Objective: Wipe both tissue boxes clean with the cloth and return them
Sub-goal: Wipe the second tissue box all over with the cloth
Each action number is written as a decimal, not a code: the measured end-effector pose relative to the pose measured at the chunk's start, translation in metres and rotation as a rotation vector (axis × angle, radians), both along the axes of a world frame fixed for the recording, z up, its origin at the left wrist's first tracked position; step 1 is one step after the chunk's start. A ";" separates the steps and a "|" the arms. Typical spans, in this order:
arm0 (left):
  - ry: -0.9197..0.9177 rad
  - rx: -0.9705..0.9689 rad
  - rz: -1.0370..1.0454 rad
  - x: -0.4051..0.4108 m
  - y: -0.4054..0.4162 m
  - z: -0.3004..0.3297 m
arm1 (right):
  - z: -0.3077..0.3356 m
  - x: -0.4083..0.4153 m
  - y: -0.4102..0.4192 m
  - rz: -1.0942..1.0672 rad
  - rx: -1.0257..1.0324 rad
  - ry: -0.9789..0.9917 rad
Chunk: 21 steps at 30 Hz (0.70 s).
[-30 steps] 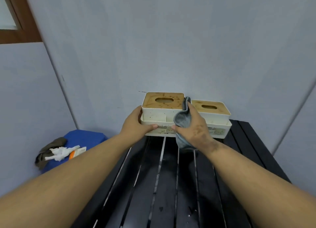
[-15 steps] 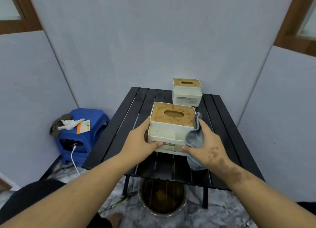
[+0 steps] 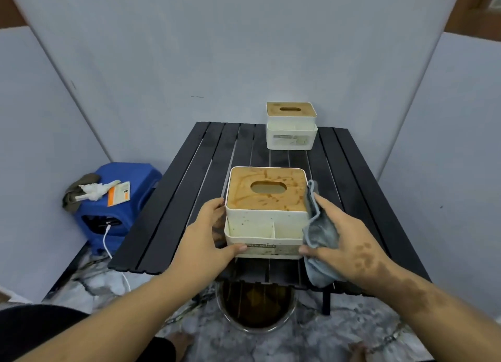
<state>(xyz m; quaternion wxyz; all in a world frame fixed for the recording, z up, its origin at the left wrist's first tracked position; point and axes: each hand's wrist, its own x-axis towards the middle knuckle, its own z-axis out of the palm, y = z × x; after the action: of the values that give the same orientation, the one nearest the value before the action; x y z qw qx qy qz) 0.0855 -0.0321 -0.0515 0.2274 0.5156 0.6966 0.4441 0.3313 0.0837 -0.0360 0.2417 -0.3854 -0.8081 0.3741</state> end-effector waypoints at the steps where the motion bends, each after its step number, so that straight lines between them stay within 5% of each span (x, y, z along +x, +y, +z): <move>1: -0.003 0.002 0.000 -0.001 0.000 -0.001 | 0.005 0.005 0.003 0.020 -0.020 0.000; 7: 0.151 0.029 -0.020 -0.008 0.005 -0.004 | 0.032 0.021 0.031 -0.033 0.234 0.043; 13: 0.221 0.075 -0.065 -0.009 0.010 -0.007 | 0.019 -0.012 0.026 0.188 0.619 -0.267; 18: 0.224 0.121 -0.069 -0.011 0.008 -0.012 | 0.035 -0.002 0.032 0.237 0.341 -0.182; 21: 0.205 0.139 -0.089 -0.009 0.009 -0.012 | 0.040 0.008 0.047 0.175 0.429 -0.236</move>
<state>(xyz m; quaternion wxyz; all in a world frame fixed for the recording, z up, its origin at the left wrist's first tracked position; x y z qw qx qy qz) 0.0762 -0.0229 -0.0632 0.1382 0.6034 0.6600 0.4258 0.3395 0.1306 0.0036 0.1889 -0.2946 -0.9219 0.1660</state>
